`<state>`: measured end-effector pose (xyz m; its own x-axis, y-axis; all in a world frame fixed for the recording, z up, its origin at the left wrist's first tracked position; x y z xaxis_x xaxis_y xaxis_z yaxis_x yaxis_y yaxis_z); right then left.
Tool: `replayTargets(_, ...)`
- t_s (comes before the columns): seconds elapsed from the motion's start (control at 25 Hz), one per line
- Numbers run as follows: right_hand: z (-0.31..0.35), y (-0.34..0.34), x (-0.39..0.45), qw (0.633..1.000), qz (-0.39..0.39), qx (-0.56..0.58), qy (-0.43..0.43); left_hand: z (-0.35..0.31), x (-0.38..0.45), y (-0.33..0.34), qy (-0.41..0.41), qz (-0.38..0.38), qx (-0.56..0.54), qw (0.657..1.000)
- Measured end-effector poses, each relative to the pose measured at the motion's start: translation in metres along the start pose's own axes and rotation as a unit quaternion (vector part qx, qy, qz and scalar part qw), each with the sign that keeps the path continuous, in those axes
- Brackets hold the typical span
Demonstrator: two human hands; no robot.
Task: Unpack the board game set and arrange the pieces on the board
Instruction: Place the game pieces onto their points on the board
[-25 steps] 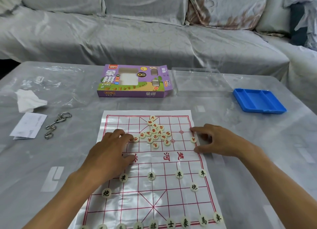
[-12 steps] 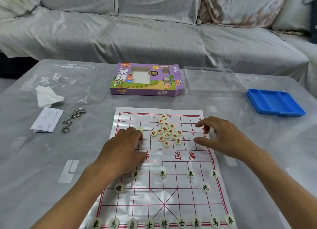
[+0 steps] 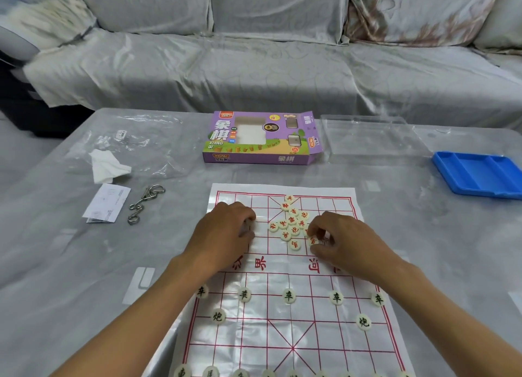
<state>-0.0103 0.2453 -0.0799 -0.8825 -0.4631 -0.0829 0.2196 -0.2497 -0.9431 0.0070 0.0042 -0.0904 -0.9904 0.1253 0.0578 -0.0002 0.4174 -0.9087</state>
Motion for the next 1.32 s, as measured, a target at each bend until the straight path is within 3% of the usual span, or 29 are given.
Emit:
replayTargets(0.32,-0.001,0.001,0.0,1.0,-0.014,0.012,-0.002,-0.004,0.009,0.002,-0.057,-0.05,-0.114,0.991)
replayTargets(0.8,0.0,-0.004,-0.006,0.999,0.016,0.048,0.011,-0.003,-0.001,-0.01,-0.048,0.053,-0.024,0.997)
replayTargets(1.08,0.004,-0.007,-0.002,0.983,0.001,0.182,0.006,-0.006,0.002,-0.001,-0.033,0.013,0.019,0.999)
replayTargets(1.32,0.013,0.001,-0.005,0.979,0.082,0.179,-0.054,-0.008,0.002,-0.006,-0.045,0.041,0.014,0.998)
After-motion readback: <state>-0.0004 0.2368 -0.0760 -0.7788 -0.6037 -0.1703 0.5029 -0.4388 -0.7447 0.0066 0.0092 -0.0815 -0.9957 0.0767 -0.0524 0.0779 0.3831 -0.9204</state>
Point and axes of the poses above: each hand's wrist, its own x-axis towards the middle knuckle, its own y-axis out of the palm, z = x × y, the point moved 1 cm from there along x, towards the middle knuckle, and after that the axes turned 1 degree about -y, right-handed, at the moved point
